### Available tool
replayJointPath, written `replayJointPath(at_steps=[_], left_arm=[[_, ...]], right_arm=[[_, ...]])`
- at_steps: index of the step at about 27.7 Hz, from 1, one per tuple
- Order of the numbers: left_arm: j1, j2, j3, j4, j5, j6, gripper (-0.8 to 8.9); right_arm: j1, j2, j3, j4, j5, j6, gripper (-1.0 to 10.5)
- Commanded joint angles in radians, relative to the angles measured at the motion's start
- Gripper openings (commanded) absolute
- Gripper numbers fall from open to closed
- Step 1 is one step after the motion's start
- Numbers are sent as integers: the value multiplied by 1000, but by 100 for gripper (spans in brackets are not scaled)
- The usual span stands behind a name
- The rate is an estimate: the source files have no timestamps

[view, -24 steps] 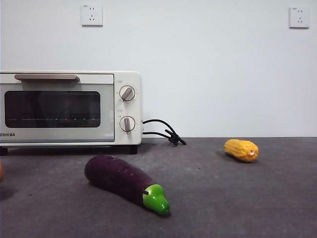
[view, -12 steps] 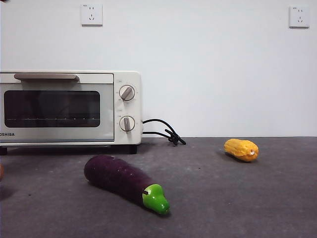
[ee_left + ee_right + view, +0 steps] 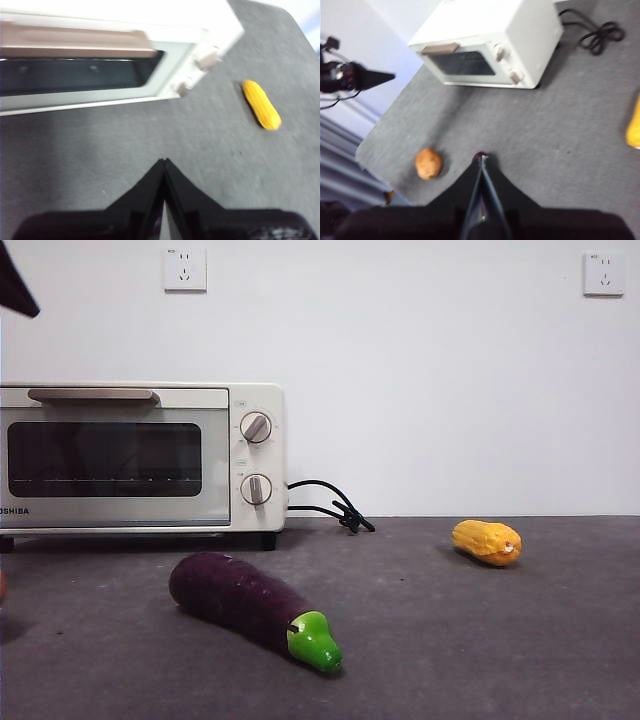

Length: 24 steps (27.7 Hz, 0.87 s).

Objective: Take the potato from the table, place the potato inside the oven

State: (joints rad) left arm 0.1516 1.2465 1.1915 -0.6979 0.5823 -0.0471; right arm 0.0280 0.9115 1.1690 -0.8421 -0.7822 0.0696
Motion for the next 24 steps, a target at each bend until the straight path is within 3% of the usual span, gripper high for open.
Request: replayJointPath(at_steps=[1,11,24], left_arm=[[23,39,2,43,39,-52,-6],[80,161,28,219,135,-209,-6],[98,439,306,191,114,-242,-6]], right_arm=[[44,26,11,5,9,-19,-3],[172,87,18,-4,41,-18,-3],[217,88,18,-29,69,63,-3]])
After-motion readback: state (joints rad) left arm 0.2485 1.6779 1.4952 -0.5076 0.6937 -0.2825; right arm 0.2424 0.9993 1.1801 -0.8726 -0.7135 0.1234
